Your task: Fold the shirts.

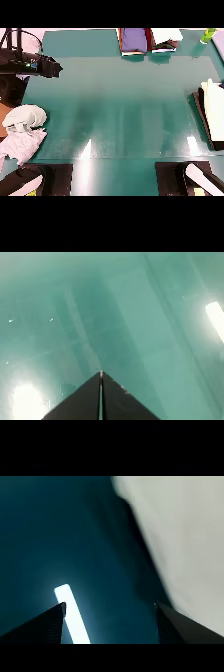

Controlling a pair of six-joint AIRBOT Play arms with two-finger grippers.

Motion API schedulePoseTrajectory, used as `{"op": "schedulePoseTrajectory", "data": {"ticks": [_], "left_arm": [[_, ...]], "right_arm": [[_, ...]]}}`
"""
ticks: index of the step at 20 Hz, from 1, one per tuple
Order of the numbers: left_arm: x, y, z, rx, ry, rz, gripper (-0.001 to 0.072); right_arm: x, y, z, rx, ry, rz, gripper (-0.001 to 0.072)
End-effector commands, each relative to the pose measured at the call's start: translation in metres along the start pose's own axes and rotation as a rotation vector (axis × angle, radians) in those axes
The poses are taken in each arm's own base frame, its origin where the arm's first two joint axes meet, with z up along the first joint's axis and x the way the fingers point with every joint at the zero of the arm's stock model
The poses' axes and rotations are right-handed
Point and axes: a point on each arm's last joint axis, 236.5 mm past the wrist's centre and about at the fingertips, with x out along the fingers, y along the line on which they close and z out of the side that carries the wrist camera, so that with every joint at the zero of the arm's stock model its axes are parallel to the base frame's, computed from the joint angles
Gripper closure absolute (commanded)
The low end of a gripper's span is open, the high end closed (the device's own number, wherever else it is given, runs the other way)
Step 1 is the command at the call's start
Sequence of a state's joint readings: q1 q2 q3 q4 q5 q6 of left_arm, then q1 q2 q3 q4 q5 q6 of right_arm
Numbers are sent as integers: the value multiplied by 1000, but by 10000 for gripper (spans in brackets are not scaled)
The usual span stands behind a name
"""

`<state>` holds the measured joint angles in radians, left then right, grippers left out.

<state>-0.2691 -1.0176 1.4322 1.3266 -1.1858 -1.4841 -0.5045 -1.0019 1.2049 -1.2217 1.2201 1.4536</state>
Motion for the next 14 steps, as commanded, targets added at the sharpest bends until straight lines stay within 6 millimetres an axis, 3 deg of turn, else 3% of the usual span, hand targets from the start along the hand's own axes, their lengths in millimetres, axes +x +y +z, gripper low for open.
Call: {"op": "schedulePoseTrajectory", "data": {"ticks": [1, 4, 5, 7, 10, 14], "left_arm": [[0, 1, 4, 1, -19, 5, 673], [0, 1, 6, 1, -26, 5, 673], [0, 1, 6, 1, -26, 5, 673], [0, 1, 6, 1, -26, 5, 673], [0, 1, 6, 1, -26, 5, 673], [0, 1, 6, 1, -26, 5, 673]], "right_arm": [[6, 127, -15, -192, 8, 251, 102], [1, 200, -40, -342, 3, 375, 298], [-1, 217, -46, -376, -5, 406, 406], [-7, 243, -60, -428, -1, 456, 690], [-11, 258, -79, -473, 32, 489, 689], [-12, 262, -82, -480, 36, 498, 688]]}}
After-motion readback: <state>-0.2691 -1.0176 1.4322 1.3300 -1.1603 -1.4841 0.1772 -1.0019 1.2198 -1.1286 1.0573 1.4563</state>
